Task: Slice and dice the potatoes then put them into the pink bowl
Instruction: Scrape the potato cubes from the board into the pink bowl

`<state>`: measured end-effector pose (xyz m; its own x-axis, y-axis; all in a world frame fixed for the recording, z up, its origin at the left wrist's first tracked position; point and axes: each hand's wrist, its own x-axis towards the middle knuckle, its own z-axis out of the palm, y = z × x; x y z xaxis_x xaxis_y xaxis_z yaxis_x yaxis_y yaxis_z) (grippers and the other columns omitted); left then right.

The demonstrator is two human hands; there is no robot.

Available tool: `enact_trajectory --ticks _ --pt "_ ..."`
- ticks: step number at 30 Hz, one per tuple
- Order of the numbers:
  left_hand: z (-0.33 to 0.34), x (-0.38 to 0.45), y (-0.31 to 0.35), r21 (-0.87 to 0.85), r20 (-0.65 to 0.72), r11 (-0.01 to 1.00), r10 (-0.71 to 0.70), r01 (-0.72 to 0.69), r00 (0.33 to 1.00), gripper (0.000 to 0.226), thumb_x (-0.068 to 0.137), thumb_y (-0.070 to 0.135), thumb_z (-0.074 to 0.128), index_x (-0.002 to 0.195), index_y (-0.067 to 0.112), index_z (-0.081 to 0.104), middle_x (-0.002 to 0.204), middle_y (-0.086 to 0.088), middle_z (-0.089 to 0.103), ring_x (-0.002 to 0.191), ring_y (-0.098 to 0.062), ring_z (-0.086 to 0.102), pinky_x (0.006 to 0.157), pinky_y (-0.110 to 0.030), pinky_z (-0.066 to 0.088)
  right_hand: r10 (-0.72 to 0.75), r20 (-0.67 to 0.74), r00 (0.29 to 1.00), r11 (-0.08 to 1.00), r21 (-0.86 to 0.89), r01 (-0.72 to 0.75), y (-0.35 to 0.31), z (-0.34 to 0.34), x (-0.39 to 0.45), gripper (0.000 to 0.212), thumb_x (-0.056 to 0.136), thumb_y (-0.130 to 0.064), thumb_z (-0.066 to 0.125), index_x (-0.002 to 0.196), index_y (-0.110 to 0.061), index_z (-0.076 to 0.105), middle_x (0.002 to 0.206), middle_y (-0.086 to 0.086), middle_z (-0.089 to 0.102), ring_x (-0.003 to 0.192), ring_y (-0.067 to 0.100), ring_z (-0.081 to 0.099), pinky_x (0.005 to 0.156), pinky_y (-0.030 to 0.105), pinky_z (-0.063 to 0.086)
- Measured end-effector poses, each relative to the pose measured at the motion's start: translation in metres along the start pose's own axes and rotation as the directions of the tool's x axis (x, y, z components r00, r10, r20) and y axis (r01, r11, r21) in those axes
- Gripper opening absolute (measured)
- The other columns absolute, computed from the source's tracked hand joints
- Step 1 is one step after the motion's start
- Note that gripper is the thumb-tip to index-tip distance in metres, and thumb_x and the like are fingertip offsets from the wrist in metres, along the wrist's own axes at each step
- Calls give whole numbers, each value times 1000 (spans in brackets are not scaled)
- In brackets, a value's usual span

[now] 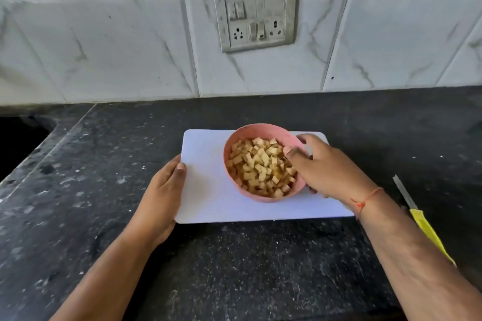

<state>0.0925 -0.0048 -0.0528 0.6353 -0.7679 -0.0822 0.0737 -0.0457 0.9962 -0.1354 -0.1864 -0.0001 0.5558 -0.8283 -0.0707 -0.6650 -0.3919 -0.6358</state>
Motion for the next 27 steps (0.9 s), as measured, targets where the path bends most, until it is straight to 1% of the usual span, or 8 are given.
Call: enact_trajectory --ticks 3,7,9,12,16,20,24,27 --pt "0 -4 6 43 21 998 -48 47 999 35 118 30 34 135 34 65 124 3 77 107 -23 77 90 -46 60 35 46 998 983 181 -43 6 6 -8 21 107 -39 41 121 -38 57 101 -7 69 73 12 61 54 25 41" --pt "1 -13 12 283 0 950 -135 130 991 34 118 29 34 130 35 65 114 6 78 99 -19 77 78 -37 60 131 -56 990 973 200 -118 10 -11 -35 22 108 -33 41 122 -32 58 103 -4 68 87 19 66 74 39 55" --pt "1 -21 19 354 -16 919 -182 176 983 33 117 26 34 129 37 63 110 8 77 93 -12 76 70 -27 57 157 14 987 973 169 -157 0 -17 -50 26 109 -31 41 130 -28 56 108 -3 65 98 25 66 84 42 56" --pt "-1 -40 30 392 -21 891 -240 229 971 35 117 20 35 133 42 57 106 12 74 88 -6 74 64 -17 54 199 53 979 967 150 -204 -8 -19 -70 25 109 -29 41 128 -29 58 115 5 69 101 30 66 82 40 54" --pt "3 -67 37 418 -67 845 -337 333 939 39 114 20 39 140 41 60 112 14 73 98 -17 73 81 -36 60 218 121 968 965 122 -233 -19 -21 -82 24 109 -28 40 123 -28 60 101 2 71 94 28 64 76 37 51" --pt "14 -81 36 379 -210 830 -354 409 912 39 112 24 43 144 41 57 123 17 69 106 -13 69 95 -49 60 233 177 956 966 74 -249 -26 -21 -78 25 111 -29 37 126 -23 56 96 -1 66 84 23 58 62 30 44" --pt "26 -92 33 331 -296 831 -359 448 885 43 111 24 43 149 41 54 135 14 66 117 -15 65 104 -48 56 257 226 940 963 23 -269 -27 -16 -73 29 110 -33 35 133 -25 51 106 7 71 92 29 68 77 44 59" --pt "40 -95 37 314 -386 828 -336 465 859 44 112 19 43 152 33 54 133 11 63 119 -18 62 104 -38 51 261 259 930 961 22 -276 -22 -18 -69 28 110 -37 34 131 -27 50 104 5 70 91 28 69 75 45 61"
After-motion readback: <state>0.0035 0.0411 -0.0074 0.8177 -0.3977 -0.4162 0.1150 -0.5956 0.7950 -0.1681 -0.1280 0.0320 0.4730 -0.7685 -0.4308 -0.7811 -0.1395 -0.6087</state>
